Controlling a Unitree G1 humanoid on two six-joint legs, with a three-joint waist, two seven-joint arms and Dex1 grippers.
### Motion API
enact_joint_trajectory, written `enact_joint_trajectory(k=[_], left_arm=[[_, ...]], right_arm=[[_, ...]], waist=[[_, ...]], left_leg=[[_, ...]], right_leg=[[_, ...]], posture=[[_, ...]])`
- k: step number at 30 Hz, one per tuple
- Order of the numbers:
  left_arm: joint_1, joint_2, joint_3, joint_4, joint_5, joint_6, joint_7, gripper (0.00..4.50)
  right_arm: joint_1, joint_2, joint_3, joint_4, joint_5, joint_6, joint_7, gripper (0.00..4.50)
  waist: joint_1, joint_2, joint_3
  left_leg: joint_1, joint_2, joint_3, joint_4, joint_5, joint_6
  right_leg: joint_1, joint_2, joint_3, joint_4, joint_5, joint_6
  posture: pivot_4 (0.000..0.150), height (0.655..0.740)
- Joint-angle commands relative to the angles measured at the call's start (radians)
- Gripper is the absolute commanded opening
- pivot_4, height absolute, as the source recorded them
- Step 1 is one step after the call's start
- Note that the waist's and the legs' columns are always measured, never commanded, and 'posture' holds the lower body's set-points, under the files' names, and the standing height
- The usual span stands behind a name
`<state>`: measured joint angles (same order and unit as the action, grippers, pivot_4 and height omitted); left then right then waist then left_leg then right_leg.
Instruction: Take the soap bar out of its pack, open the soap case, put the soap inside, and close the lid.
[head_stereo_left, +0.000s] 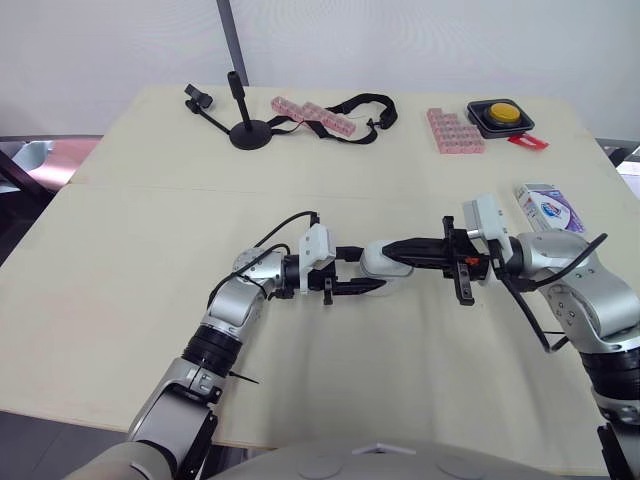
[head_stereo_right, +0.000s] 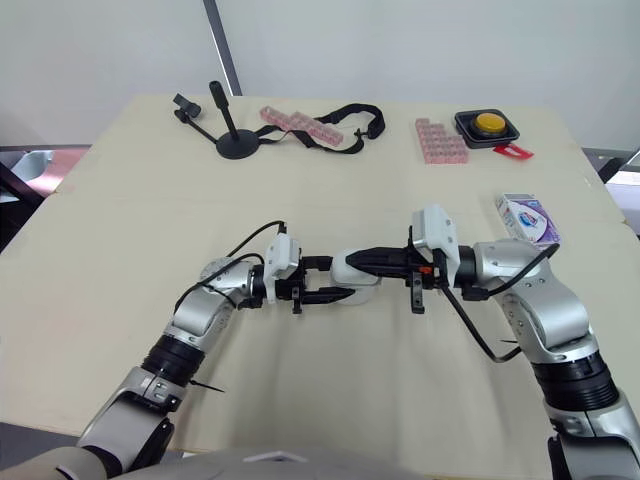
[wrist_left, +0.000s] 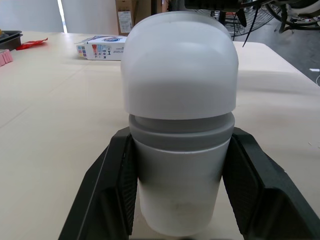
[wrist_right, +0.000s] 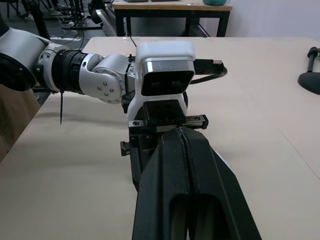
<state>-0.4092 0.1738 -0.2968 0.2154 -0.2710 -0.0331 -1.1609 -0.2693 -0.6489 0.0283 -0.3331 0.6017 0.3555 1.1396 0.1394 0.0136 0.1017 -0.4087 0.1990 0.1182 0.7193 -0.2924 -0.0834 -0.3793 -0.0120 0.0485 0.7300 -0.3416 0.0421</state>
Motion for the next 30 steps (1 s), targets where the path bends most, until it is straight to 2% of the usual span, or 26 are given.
enact_joint_trajectory(k=[1,16,30], left_arm=[[-0.007,0.000,-0.008,-0.021,0.002,-0.013,0.000,1.86],[-0.002,-0.002,-0.009,-0.027,0.003,-0.012,0.003,1.86],[-0.003,-0.006,-0.009,-0.027,0.003,-0.009,0.003,1.86]], right_arm=[[-0.014,-0.007,-0.027,-0.013,0.012,0.002,-0.009,0.03],[-0.009,-0.022,-0.007,0.018,-0.031,-0.007,0.011,0.03],[0.001,-0.045,0.040,0.012,-0.064,0.064,-0.016,0.03]], waist=[[0.000,0.000,0.000],[0.000,0.000,0.000],[0.000,0.000,0.000]], left_leg=[[0.000,0.000,0.000,0.000,0.000,0.000],[0.000,0.000,0.000,0.000,0.000,0.000],[0.000,0.000,0.000,0.000,0.000,0.000]], right_leg=[[0.000,0.000,0.000,0.000,0.000,0.000],[0.000,0.000,0.000,0.000,0.000,0.000],[0.000,0.000,0.000,0.000,0.000,0.000]], posture=[[0.150,0.7143],[0.150,0.7143],[0.150,0.7143]])
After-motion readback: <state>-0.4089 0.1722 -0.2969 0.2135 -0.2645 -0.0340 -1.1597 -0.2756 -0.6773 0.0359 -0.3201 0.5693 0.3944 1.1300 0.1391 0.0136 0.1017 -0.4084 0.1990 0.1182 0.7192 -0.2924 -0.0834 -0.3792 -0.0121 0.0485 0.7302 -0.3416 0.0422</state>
